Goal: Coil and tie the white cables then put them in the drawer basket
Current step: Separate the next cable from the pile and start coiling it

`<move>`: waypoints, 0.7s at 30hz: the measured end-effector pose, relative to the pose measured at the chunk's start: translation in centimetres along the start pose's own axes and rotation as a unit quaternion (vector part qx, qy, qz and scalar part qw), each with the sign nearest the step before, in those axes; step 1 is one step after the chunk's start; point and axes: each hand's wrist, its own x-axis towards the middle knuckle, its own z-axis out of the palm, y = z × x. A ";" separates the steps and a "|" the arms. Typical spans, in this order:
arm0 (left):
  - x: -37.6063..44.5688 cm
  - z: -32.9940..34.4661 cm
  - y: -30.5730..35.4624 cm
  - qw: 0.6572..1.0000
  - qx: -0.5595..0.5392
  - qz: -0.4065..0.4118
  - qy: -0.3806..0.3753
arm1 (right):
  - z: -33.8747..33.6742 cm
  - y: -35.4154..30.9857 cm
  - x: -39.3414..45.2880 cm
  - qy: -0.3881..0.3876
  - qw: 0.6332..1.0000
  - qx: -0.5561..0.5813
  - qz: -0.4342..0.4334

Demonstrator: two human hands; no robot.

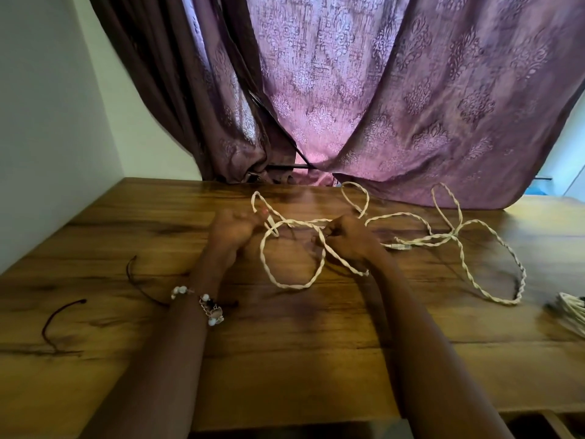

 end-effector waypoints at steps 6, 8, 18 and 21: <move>-0.3 1.7 0.0 0.990 0.018 0.124 -0.065 | -0.4 0.1 -0.1 0.061 0.997 0.024 -0.028; 0.1 1.3 0.2 0.988 -0.087 0.115 -0.047 | -0.9 0.6 0.0 0.094 0.995 0.023 -0.030; -0.3 -0.3 1.7 0.961 -0.263 0.084 -0.026 | -3.8 0.4 -0.3 0.372 0.927 -0.045 0.006; -0.6 0.1 2.3 0.953 -0.263 0.104 -0.108 | -3.9 -4.1 -1.0 0.380 0.913 0.015 -0.144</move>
